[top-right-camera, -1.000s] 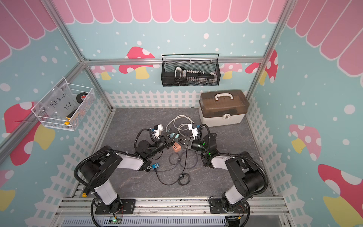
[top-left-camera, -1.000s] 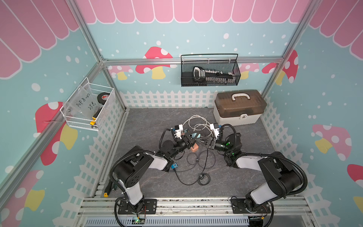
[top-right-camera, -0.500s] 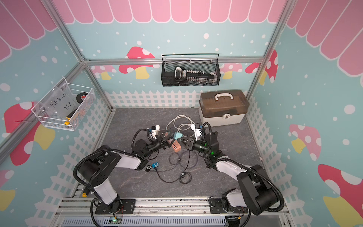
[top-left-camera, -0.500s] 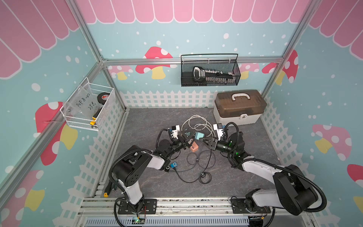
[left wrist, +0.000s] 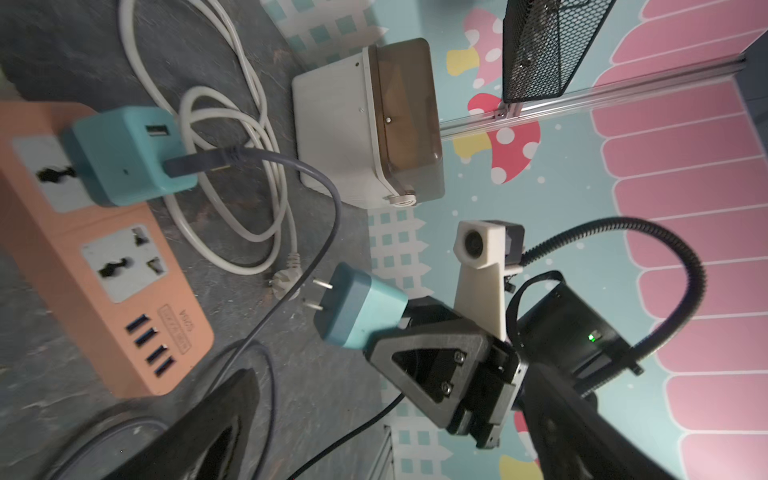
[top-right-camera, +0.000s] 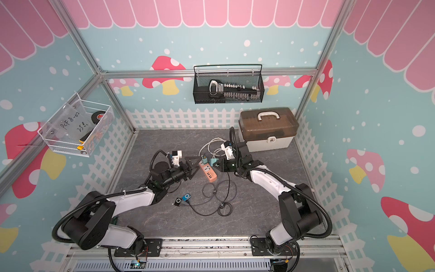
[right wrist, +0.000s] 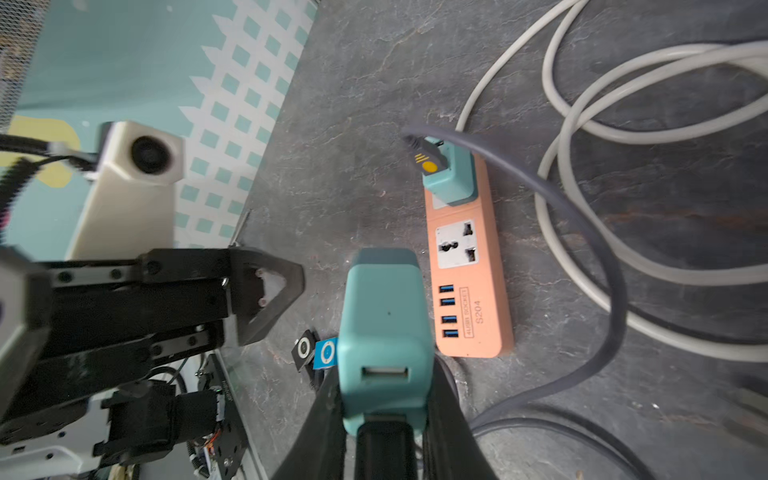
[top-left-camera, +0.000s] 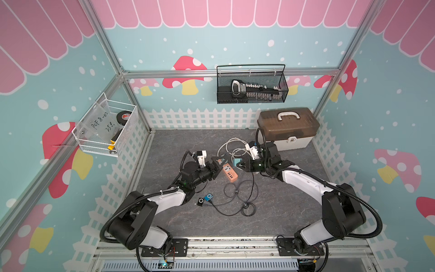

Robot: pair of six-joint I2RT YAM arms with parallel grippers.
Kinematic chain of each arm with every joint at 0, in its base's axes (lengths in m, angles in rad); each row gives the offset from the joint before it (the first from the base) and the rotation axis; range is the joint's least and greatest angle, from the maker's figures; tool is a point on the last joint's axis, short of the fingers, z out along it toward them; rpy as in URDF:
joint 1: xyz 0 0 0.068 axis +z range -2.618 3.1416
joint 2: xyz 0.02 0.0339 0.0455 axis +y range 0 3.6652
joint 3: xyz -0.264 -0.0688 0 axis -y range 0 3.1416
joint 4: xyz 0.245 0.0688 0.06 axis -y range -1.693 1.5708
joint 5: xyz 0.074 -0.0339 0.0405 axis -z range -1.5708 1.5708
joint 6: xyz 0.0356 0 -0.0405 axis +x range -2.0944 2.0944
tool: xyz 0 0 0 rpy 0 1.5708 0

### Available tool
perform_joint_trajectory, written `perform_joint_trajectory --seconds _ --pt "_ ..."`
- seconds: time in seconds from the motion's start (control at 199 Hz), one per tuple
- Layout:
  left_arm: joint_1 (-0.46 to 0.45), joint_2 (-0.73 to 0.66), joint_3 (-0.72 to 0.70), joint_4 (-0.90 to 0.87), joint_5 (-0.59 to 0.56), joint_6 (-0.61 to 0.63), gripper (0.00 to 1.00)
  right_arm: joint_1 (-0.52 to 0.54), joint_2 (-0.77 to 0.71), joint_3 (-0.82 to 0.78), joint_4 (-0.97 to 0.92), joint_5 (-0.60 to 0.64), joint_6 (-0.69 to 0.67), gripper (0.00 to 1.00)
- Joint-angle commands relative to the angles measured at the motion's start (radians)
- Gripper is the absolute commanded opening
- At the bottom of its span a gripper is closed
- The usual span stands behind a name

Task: Charge mp3
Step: Insert the plug into the socket.

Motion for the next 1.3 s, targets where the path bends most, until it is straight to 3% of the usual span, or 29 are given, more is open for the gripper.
perform_joint_trajectory --seconds 0.0,0.146,0.336,0.677,1.3 --pt "0.005 -0.107 0.057 -0.440 -0.155 0.206 0.99 0.032 0.068 0.111 -0.256 0.107 -0.150 0.00" --pt "0.010 -0.201 0.109 -0.717 -0.281 0.276 0.99 0.101 0.178 0.272 -0.416 0.247 -0.231 0.00" --pt "0.021 -0.264 0.107 -0.872 -0.362 0.303 0.99 0.183 0.300 0.453 -0.569 0.420 -0.288 0.00" --pt "0.042 -0.286 0.090 -0.931 -0.376 0.348 0.99 0.210 0.449 0.665 -0.764 0.559 -0.351 0.00" --pt "0.059 -0.279 0.067 -0.926 -0.376 0.367 0.99 0.238 0.633 0.912 -0.933 0.589 -0.391 0.00"
